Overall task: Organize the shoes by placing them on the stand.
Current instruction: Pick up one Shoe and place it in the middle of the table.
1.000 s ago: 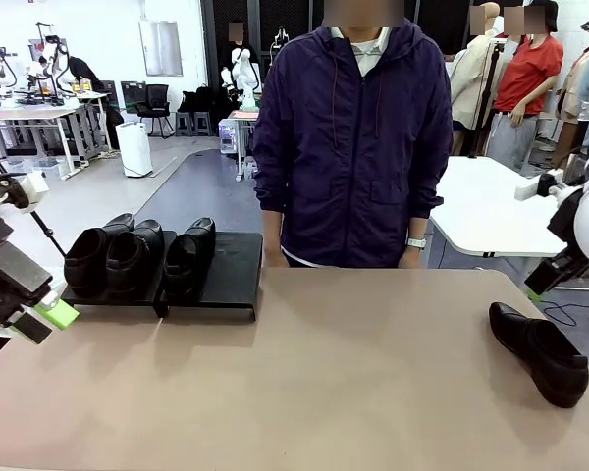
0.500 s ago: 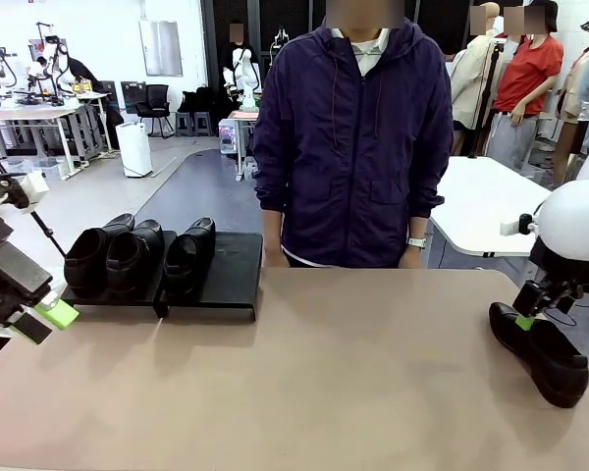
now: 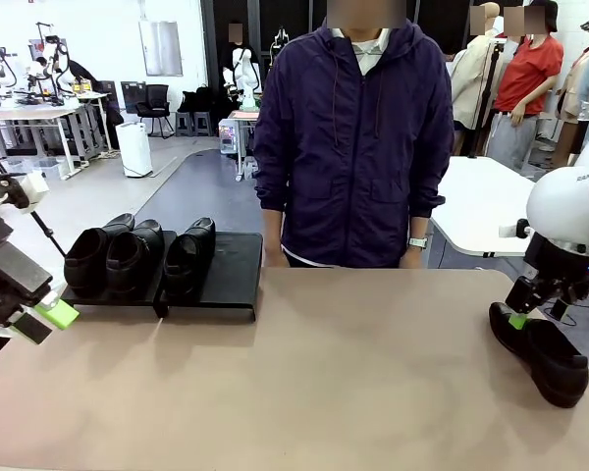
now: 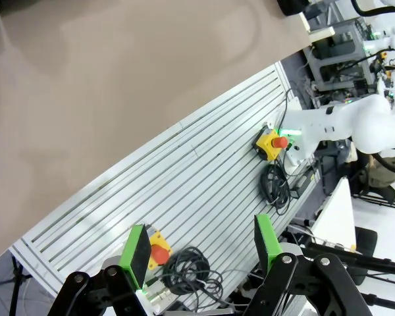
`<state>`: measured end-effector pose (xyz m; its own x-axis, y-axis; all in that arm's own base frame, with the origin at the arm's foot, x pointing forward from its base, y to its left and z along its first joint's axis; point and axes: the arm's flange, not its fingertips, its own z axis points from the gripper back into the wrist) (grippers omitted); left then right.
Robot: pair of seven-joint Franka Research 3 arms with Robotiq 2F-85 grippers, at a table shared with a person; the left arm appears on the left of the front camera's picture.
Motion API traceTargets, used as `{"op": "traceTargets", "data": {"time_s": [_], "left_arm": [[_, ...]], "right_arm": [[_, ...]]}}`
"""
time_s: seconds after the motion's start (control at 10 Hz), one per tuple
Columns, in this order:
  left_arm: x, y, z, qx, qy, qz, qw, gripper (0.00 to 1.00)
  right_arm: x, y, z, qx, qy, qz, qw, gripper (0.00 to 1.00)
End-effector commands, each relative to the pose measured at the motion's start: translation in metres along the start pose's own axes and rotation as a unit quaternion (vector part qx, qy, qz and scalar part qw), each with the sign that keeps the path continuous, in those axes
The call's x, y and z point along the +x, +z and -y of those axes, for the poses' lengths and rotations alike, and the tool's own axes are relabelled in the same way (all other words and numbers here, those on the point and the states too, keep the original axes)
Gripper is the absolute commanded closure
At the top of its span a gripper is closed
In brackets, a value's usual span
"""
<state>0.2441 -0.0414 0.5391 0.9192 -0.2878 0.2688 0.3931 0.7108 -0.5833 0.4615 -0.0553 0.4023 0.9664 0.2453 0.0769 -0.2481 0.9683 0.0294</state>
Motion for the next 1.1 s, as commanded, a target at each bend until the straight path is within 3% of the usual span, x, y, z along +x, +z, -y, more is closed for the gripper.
{"op": "traceTargets", "data": {"time_s": [0.0, 1.0], "left_arm": [[-0.001, 0.002, 0.0, -0.011, 0.001, 0.001, 1.0, 0.18], [-0.001, 0.002, 0.0, -0.011, 0.001, 0.001, 1.0, 0.18]], "right_arm": [[0.007, -0.005, 0.005, 0.023, -0.004, -0.018, 1.0, 0.0], [-0.015, -0.026, -0.008, 0.03, -0.015, -0.057, 0.998, 0.0]]}}
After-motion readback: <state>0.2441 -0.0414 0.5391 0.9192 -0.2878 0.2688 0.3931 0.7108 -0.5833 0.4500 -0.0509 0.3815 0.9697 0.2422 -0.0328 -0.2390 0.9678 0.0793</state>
